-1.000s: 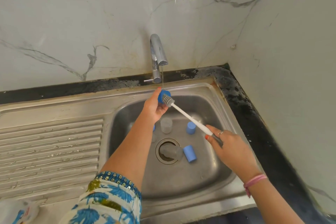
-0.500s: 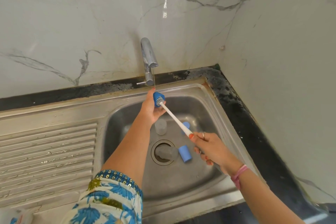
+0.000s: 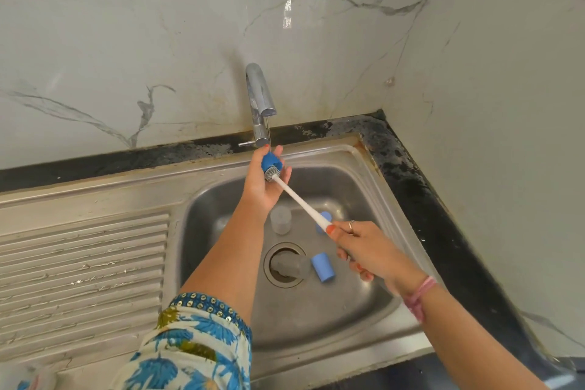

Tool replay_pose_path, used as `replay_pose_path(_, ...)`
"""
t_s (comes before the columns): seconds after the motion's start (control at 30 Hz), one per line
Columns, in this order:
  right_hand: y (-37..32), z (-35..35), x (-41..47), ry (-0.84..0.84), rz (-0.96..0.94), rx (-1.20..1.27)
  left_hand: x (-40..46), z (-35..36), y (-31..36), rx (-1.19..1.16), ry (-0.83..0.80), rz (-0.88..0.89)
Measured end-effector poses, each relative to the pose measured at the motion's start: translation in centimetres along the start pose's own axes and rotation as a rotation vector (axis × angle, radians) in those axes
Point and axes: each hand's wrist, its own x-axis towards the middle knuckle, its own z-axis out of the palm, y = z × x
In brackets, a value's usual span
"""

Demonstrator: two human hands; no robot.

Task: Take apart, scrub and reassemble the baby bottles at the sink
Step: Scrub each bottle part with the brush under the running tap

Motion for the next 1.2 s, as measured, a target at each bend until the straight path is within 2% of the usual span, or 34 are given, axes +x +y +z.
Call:
replay_pose_path(0.03,-0.1,-0.1,-0.3,-0.109,0.115,0.27,-0.1,-0.3,0.0,-0.017,-0.006,-0.011)
replay_pose_path(0.07,-0.1,-0.1,-0.5,-0.173,0.183,0.403,-0.1,-0.5,0.1,0.011,0.011,-0.025)
replay_pose_path(0.13,0.3,-0.3,-0.6,-0.177,0.189,0.394,0.0,-0.7,0.3,0.132,0.062,-0.041)
replay_pose_path(0.17,0.5,-0.3,-0.5,-0.105,0.114,0.241,0.1,-0.7,0.6,0.214,0.065,-0.037)
replay_pose_path(0.27,1.0,-1.1,0.1,0.175,-0.202,-0.625,0.4,-1.3,1.4,0.383,0.064,-0.043)
replay_pose_path(0.3,1.1,-1.3,0.2,0.221,-0.245,-0.814,0.5,-1.4,1.6,0.37,0.075,-0.062)
replay_pose_path(0.37,1.2,-1.0,0.4,0.238,-0.292,-0.929,0.2,-0.9,2.0,0.265,0.082,-0.09)
replay_pose_path(0.43,1.2,0.0,0.6,0.176,-0.314,-0.923,-0.3,0.1,1.9,0.149,0.15,-0.068)
replay_pose_path(0.47,1.2,0.4,0.7,0.141,-0.318,-0.806,-0.4,0.4,1.7,0.103,0.189,-0.046)
replay_pose_path(0.5,1.2,0.7,0.8,0.098,-0.287,-0.573,-0.4,0.5,1.5,0.055,0.197,-0.029)
replay_pose_path(0.53,1.3,0.8,0.9,0.016,-0.19,-0.224,-0.6,0.6,1.4,-0.009,0.173,-0.015)
replay_pose_path(0.6,1.0,0.7,0.7,-0.256,0.132,0.607,-0.8,0.5,1.3,-0.152,0.094,-0.002)
replay_pose_path(0.63,1.1,0.4,0.6,-0.343,0.248,0.877,-0.7,0.5,1.3,-0.185,0.064,-0.001)
replay_pose_path(0.67,1.1,0.1,0.5,-0.38,0.273,0.97,-0.7,0.6,1.2,-0.161,0.049,-0.004)
replay_pose_path(0.7,1.1,-0.1,0.5,-0.364,0.226,0.917,-0.6,0.6,1.2,-0.083,0.048,-0.009)
replay_pose_path(0.73,1.1,-0.2,0.7,-0.285,0.129,0.727,-0.6,0.7,1.2,0.039,0.068,-0.016)
replay_pose_path(0.8,1.3,-0.3,0.8,-0.031,-0.103,0.048,-0.6,1.1,1.3,0.229,0.147,-0.009)
replay_pose_path(0.87,2.1,-0.6,1.1,0.189,-0.289,-0.686,-0.5,1.6,1.5,0.267,0.214,0.012)
replay_pose_path(0.9,2.5,-0.5,1.1,0.248,-0.325,-0.935,-0.5,1.9,1.5,0.276,0.239,0.016)
replay_pose_path(0.93,2.8,-0.2,1.0,0.278,-0.337,-1.081,-0.4,2.2,1.5,0.279,0.254,0.015)
replay_pose_path(1.0,3.4,0.8,1.1,0.282,-0.33,-1.174,-0.5,3.0,1.5,0.241,0.252,0.004)
replay_pose_path(1.03,3.6,1.2,1.2,0.271,-0.334,-1.113,-0.3,3.2,1.6,0.233,0.243,0.001)
replay_pose_path(1.13,3.0,1.0,1.1,0.19,-0.431,-0.703,0.0,3.0,1.8,0.247,0.216,0.029)
replay_pose_path(1.2,2.4,-0.1,0.9,0.227,-0.512,-0.634,0.1,2.7,2.1,0.202,0.182,0.0)
